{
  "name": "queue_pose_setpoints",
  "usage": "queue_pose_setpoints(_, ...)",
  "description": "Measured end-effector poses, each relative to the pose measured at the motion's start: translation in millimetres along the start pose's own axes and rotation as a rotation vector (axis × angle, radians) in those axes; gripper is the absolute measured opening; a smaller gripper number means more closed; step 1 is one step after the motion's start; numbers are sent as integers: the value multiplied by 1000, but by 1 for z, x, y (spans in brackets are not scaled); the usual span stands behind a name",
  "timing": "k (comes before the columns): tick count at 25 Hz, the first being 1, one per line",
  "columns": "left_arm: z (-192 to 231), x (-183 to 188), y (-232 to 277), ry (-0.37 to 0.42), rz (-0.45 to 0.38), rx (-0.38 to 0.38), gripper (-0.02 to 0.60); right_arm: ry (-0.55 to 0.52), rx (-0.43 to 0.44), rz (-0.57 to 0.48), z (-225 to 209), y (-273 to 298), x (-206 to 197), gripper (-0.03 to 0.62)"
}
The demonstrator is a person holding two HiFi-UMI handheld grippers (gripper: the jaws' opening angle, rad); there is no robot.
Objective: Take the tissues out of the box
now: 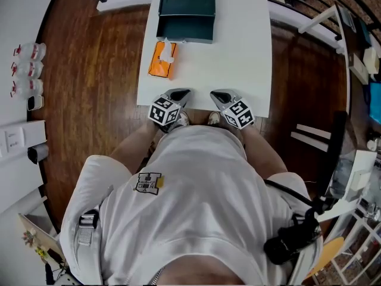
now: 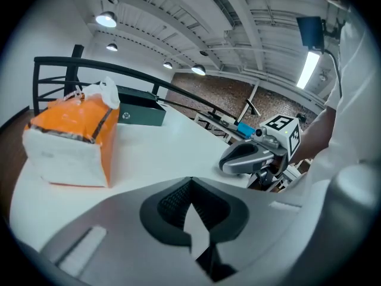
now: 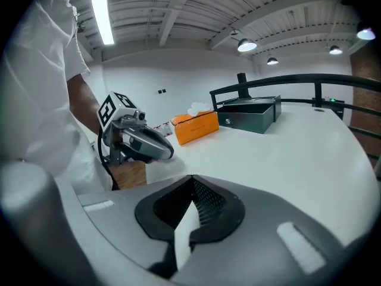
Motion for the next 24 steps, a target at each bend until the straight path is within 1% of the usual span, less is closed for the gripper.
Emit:
queue_pose_setpoints(3,1,0,-1,-10,1,4,0,-9,8,15,2,1,-1,0)
queue_pose_setpoints(8,0,0,-1,-13,1,9,0,-1,19,8,2,0,1,0)
queue_pose_setpoints(24,-1,-2,0,-7,6,5,0,7,23,5,3,0,2,0)
Point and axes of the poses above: the fingertips, and each gripper's own axes: y forward along the fingers, z to its left, x out of its top, the point moved 6 cm from there along -y, backward along the fingers, and after that the axes turned 14 degrees about x, right-handed, at the moved point
